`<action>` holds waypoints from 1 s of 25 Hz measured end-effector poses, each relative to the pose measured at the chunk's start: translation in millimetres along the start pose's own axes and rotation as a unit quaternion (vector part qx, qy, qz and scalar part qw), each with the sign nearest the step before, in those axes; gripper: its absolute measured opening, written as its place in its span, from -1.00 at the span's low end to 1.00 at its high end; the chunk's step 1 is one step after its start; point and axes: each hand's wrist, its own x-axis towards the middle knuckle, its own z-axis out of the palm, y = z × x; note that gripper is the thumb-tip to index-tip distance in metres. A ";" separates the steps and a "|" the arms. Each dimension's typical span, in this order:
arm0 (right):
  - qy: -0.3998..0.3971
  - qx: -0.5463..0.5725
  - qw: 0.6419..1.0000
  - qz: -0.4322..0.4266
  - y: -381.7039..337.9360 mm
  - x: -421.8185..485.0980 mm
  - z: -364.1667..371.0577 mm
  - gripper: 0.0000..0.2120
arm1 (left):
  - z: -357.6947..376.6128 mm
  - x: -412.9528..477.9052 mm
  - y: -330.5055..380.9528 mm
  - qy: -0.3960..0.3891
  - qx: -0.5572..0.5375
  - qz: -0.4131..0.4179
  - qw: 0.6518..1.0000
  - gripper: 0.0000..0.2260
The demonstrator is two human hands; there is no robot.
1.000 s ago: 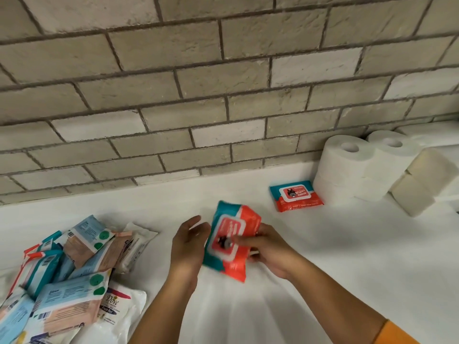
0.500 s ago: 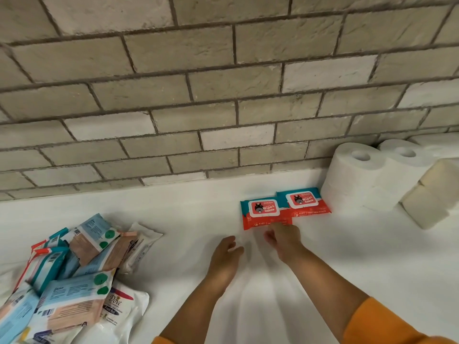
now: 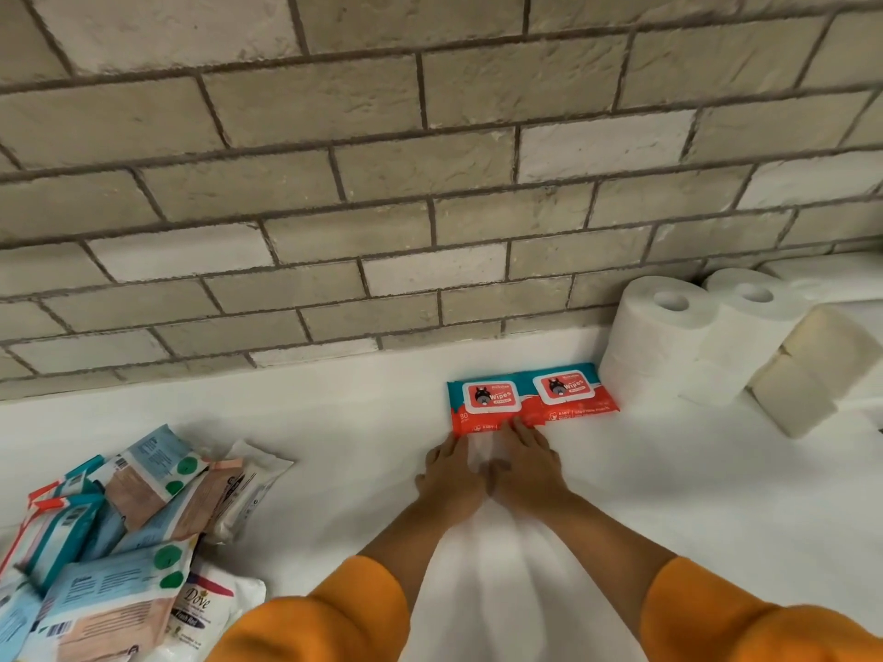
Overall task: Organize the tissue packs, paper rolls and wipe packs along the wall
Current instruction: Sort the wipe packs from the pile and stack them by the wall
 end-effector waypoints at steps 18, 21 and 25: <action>-0.010 0.436 0.900 -0.025 -36.3 -151.1 10.7 -0.79 | -17.2 -122.1 -121.0 0.004 -0.340 0.056 0.939 -0.69; -0.036 0.427 0.902 -0.047 -65.3 -168.8 25.9 -0.83 | -35.5 -156.9 -164.2 0.028 -0.355 0.047 0.933 -0.65; -0.068 0.396 0.912 -0.079 -109.7 -185.4 49.9 -0.83 | -74.9 -198.9 -225.1 0.067 -0.441 -0.014 0.895 -0.77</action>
